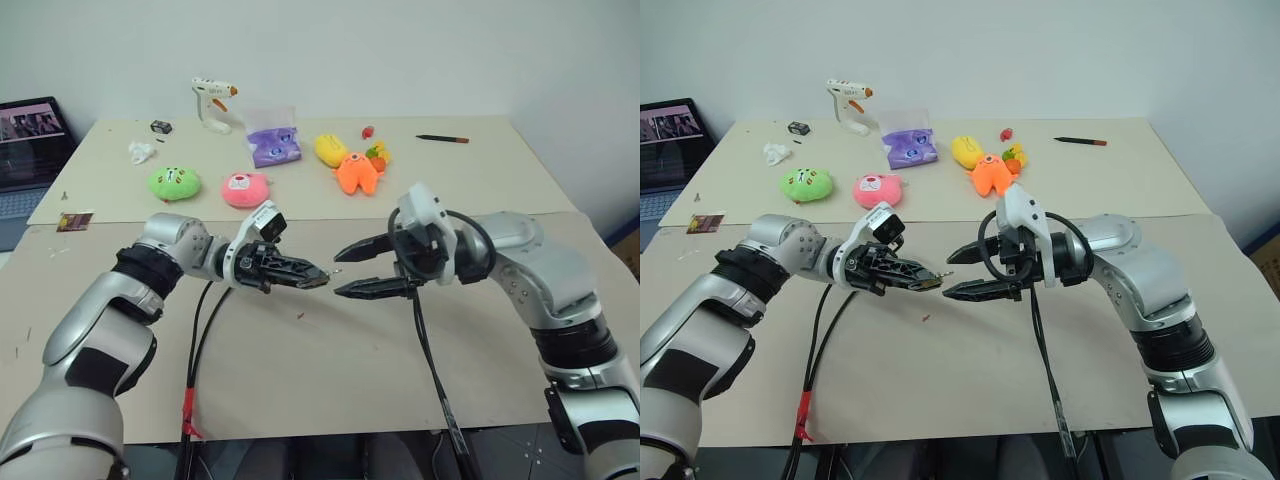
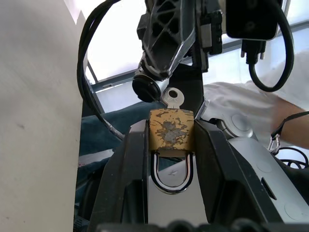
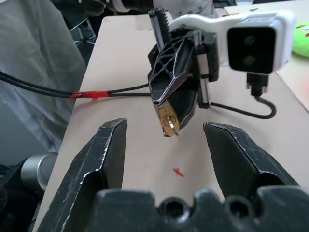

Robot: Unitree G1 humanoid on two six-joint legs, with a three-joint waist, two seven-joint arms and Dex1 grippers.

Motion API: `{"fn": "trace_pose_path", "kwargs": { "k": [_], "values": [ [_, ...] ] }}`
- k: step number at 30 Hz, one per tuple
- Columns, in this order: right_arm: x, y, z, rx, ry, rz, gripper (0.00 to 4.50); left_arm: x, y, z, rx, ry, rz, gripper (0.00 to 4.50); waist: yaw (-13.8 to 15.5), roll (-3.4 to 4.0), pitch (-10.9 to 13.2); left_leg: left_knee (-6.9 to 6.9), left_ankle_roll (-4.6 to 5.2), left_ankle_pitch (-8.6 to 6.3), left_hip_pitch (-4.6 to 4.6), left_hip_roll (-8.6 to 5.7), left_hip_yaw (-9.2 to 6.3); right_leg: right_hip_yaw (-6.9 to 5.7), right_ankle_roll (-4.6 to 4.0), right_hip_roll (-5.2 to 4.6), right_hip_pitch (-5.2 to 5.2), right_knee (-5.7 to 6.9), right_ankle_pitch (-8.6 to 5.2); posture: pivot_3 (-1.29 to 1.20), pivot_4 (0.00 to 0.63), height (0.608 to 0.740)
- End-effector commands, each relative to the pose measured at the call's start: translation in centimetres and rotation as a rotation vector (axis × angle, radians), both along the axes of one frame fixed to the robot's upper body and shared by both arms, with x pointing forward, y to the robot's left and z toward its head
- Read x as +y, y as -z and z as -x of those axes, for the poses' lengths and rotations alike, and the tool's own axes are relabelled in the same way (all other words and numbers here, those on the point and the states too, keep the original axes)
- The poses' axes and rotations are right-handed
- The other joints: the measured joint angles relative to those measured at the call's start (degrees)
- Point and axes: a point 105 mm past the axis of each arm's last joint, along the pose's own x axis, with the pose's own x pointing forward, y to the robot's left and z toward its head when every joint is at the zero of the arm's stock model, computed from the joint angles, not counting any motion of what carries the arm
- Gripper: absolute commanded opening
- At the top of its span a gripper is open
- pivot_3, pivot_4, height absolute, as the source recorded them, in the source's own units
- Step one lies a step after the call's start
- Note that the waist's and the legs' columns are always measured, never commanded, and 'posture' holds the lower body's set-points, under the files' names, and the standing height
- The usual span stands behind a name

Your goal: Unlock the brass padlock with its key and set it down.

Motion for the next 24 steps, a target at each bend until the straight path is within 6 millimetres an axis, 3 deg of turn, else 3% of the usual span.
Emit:
{"fn": "trace_pose_path", "kwargs": {
  "k": [1,3,24],
  "values": [
    [0.2,-0.7,0.3,-0.046,-0.036,-0.010,2.44,-0.4,-1.1,-0.2,-0.048,0.017,0.017,0.84,0.0,0.00,0.0,0.02,0.00,0.00,0.01,0.00,0.00,0.00,0.00,0.00,0.01,0.01,0.00,0.00,0.150,0.740],
    [0.2,-0.4,0.2,-0.049,-0.034,-0.006,1.82,-0.4,-1.0,-0.2,-0.053,0.021,0.005,0.84,0.0,0.00,0.0,0.04,0.01,0.00,0.00,0.00,0.00,0.00,0.00,0.00,0.01,0.03,0.00,0.00,0.150,0.740],
    [-0.8,-1.0,-0.9,-0.078,0.014,0.003,1.82,-0.2,-0.7,-0.3,-0.061,0.015,-0.011,0.84,0.0,0.00,0.0,0.04,0.00,0.00,0.00,-0.01,0.00,0.00,0.01,-0.01,0.00,0.04,-0.01,0.00,0.150,0.740]
  ]
}}
